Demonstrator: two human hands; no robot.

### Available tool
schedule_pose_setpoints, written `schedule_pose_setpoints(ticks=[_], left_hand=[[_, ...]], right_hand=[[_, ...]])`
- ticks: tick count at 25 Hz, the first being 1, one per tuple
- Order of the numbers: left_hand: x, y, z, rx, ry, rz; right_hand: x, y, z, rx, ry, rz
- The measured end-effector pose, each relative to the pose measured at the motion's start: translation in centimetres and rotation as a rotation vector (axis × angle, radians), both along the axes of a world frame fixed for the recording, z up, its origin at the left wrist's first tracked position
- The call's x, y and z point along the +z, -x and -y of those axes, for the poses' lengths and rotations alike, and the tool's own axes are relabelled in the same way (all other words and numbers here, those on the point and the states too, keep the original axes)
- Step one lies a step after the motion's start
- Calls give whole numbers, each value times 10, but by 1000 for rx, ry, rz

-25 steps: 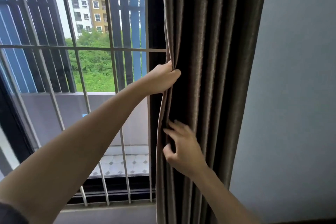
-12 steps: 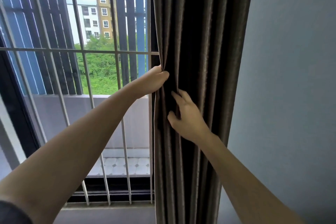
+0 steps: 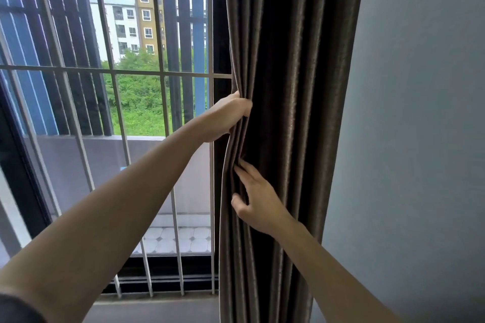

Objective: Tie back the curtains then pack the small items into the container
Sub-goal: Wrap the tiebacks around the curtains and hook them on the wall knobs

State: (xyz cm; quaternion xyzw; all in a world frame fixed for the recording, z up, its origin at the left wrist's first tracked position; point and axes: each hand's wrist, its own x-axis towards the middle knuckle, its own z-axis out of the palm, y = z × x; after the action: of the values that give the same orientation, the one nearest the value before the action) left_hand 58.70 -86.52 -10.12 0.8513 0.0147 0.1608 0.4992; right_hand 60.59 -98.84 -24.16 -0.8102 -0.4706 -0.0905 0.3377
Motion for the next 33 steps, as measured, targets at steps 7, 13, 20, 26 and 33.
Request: schedule_pose_setpoints(ticks=[7,13,20,26,33], left_hand=[[-5,-7,3,187,-250,129],[-8,-9,1,122,-225,143],[-10,-13,-11,139,-235,106],[-6,-9,1,100,-187,78],[-8,-13,9,176,-297,146]], right_hand=[[41,-16,16,-307,-361,299],[71,-33,12,-258,-163,136],[10,-9,14,-38,-6,10],[-1,-9,14,-41,2,-16],[14,-16,24,-159,67,312]])
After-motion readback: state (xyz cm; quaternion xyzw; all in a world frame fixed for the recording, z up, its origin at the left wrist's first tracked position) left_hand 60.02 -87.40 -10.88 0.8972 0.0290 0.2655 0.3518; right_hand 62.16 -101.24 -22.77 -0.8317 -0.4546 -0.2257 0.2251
